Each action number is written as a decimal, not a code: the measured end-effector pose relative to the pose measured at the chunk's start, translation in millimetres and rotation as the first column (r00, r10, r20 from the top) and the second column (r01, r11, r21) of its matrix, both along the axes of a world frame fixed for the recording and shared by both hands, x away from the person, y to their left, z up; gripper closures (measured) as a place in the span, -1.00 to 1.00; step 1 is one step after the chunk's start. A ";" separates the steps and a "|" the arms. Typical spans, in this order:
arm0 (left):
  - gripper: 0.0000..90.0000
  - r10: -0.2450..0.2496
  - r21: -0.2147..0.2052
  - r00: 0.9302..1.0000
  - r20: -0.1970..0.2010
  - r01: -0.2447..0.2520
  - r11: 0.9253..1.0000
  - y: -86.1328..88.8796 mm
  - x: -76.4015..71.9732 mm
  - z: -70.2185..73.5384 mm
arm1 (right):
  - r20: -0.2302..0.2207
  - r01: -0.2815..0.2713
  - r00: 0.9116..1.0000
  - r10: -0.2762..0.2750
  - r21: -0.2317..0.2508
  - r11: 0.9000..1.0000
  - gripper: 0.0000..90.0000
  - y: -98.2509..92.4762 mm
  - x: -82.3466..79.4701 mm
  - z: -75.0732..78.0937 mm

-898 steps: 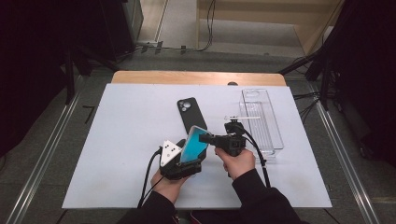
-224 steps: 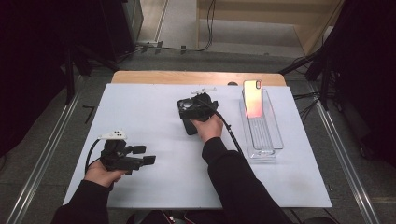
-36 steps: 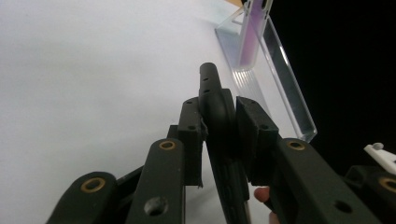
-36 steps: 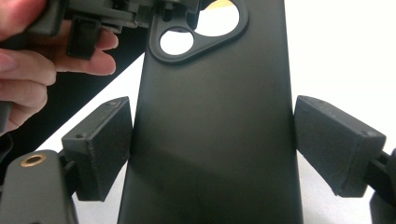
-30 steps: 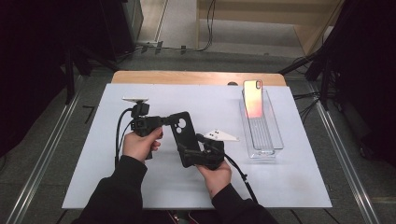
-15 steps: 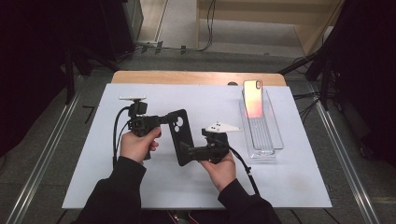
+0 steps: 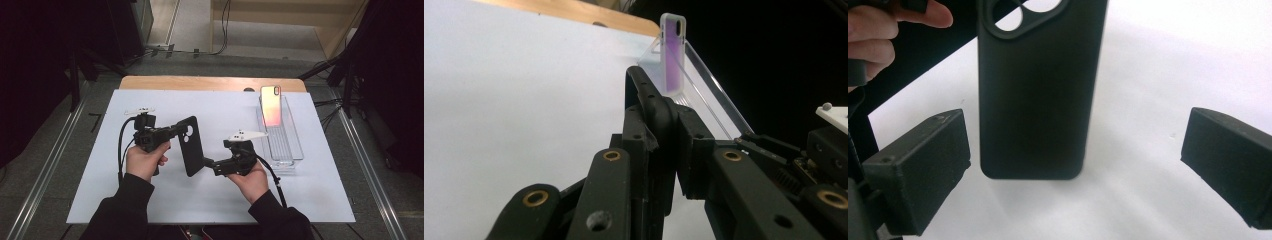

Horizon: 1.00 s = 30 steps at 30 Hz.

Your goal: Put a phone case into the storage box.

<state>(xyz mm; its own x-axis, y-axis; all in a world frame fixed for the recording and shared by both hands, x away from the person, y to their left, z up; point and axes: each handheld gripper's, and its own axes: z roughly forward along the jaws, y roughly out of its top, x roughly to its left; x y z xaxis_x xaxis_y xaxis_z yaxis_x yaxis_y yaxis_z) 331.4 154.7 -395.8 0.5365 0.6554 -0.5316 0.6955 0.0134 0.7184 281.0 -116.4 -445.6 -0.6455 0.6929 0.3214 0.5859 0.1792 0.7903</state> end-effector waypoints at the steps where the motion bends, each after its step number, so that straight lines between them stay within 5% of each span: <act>1: 0.74 0.001 0.002 1.000 0.008 -0.001 1.000 0.1 -0.7 -0.5 | 0.005 0.000 1.000 0.000 0.002 1.000 -1.00 -2.5 -0.4 0.1; 8: 0.74 -0.007 -0.014 0.995 0.099 0.008 1.000 -2.2 -8.4 -2.0 | -0.009 -0.007 1.000 0.007 -0.008 1.000 -1.00 -9.9 -0.6 -2.9; 18: 0.74 -0.049 0.002 0.962 0.268 0.051 0.999 -7.5 -20.9 1.0 | -0.025 -0.036 0.999 0.036 -0.018 0.999 -1.00 -8.1 0.3 -5.5; 30: 0.74 -0.068 0.019 0.956 0.285 0.065 0.998 -19.1 -28.7 -2.1 | 0.016 -0.057 0.998 0.057 -0.017 0.998 -1.00 -3.8 -0.5 2.5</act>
<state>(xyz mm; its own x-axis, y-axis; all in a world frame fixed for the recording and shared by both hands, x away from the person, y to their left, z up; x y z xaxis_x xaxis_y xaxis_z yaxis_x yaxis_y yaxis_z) 302.6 135.6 -397.9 0.7078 0.6170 -0.3439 0.4604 -0.0337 0.8871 280.5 -120.2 -443.1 -0.6893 0.6599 0.2991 0.5611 0.2251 0.7965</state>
